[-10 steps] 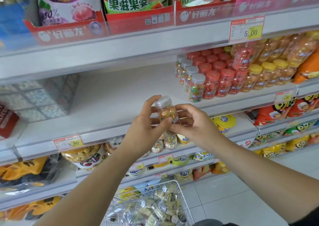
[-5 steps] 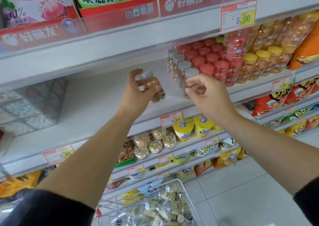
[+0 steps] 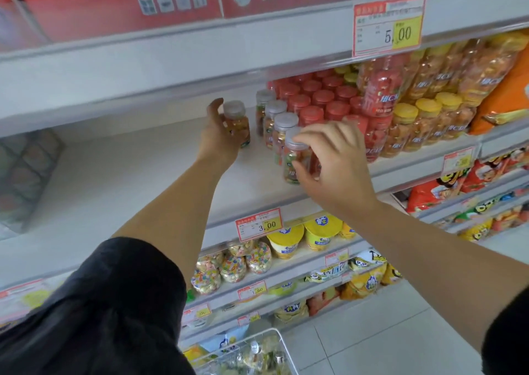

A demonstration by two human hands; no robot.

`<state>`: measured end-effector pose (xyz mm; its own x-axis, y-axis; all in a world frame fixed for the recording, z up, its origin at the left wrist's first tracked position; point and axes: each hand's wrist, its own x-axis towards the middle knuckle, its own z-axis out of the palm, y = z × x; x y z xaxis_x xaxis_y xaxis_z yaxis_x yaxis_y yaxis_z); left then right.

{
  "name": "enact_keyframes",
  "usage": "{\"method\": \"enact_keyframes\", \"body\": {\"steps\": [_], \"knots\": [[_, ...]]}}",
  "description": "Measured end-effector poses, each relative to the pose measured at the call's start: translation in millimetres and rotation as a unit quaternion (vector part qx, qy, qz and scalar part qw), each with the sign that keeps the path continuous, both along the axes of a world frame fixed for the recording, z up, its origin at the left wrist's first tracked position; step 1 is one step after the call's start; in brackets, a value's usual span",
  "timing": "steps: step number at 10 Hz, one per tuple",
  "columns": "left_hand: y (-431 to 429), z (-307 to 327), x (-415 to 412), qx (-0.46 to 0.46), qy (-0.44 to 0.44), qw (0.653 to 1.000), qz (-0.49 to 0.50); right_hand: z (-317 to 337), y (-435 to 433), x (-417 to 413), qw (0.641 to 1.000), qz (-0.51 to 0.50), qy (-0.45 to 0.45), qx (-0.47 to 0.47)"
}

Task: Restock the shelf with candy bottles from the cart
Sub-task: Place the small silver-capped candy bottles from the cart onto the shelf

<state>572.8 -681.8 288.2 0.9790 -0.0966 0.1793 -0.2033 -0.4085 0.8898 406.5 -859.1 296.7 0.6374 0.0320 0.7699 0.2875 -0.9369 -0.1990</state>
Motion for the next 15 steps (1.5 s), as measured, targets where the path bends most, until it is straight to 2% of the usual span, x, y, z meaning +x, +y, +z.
{"method": "enact_keyframes", "body": {"steps": [1,3,5,6,8,11,15], "knots": [[-5,-12,15,-0.026,-0.011,1.0,0.011,-4,-3,2,1.0,0.009,-0.007,-0.004],[-10,-14,56,0.032,-0.004,0.998,0.055,-13,-6,9,0.999,0.028,-0.034,0.005],[-28,-7,73,0.01,0.009,0.998,0.057,-16,-6,11,0.998,0.039,-0.045,0.004],[-34,-9,70,-0.042,0.036,0.998,0.033,-17,-7,12,0.998,0.041,-0.049,0.001],[-36,-11,68,-0.032,0.01,0.999,-0.01,-18,-9,14,0.998,0.041,-0.048,-0.005],[-36,-12,67,-0.048,0.031,0.998,-0.029,-17,-8,14,0.998,0.043,-0.044,-0.006],[-34,2,43,0.008,0.046,0.999,-0.025,-14,-9,8,0.999,0.043,-0.023,-0.021]]}}
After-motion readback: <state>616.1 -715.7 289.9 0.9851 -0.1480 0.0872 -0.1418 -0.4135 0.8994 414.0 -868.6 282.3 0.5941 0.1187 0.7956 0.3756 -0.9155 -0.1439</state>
